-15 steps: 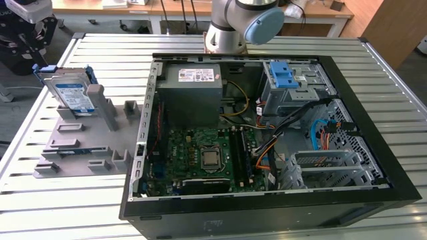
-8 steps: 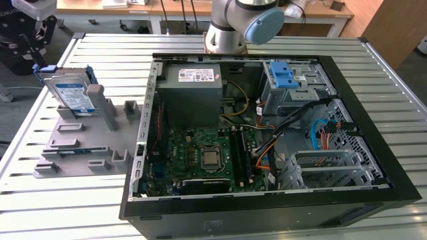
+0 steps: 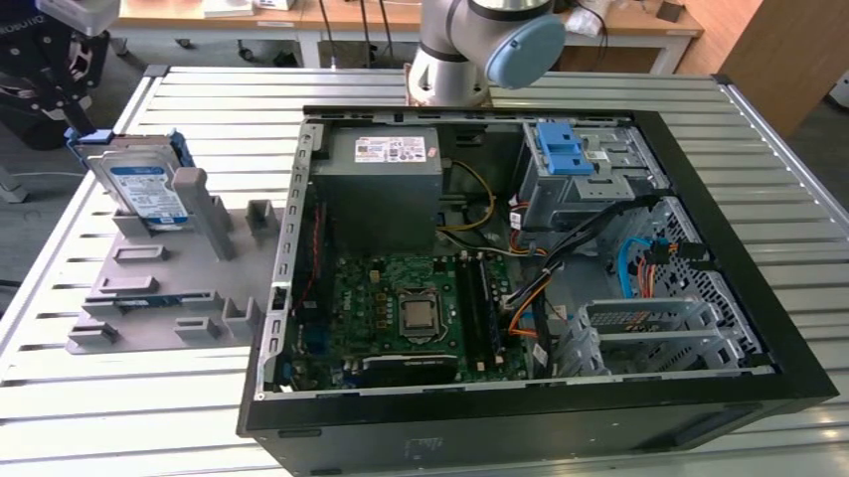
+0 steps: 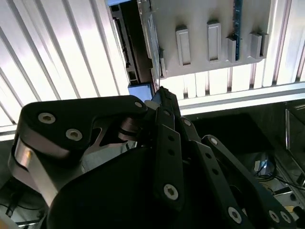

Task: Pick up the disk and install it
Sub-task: 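Pick up the disk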

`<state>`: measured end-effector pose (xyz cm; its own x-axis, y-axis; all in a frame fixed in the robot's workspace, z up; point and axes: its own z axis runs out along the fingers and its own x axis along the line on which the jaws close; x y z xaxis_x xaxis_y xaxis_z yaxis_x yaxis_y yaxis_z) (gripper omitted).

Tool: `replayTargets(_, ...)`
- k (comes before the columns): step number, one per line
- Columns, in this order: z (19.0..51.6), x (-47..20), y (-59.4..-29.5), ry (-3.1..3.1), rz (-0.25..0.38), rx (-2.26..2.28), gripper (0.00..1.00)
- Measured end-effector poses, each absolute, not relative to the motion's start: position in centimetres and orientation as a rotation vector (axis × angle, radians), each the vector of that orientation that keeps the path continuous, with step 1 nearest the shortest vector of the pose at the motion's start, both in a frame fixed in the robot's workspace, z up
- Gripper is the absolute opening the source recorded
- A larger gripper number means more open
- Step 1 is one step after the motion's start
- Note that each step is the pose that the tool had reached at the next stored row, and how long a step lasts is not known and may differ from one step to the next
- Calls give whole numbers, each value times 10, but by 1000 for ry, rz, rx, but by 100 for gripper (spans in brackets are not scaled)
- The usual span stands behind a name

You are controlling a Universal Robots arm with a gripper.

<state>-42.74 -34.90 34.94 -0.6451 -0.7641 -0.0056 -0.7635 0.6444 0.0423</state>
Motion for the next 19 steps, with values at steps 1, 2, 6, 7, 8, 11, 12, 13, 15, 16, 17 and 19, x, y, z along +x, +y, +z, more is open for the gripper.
replayTargets(1,349,-427,-349,-2828,-65,1338,11)
replayTargets(2,349,-427,-349,-2821,-68,1356,11)
replayTargets(6,348,-427,-349,-2798,-84,1423,11)
replayTargets(7,348,-427,-349,-2789,-87,1443,11)
replayTargets(8,348,-427,-349,-2777,-87,1465,11)
replayTargets(11,347,-427,-349,-2735,-88,1539,11)
replayTargets(12,347,-427,-349,-2721,-88,1564,11)
replayTargets(13,346,-427,-349,-2706,-88,1589,11)
replayTargets(15,346,-427,-349,-2676,-88,1637,11)
replayTargets(16,345,-427,-349,-2661,-87,1660,11)
replayTargets(17,345,-427,-349,-2644,-87,1686,11)
replayTargets(19,344,-427,-349,-2614,-86,1732,11)
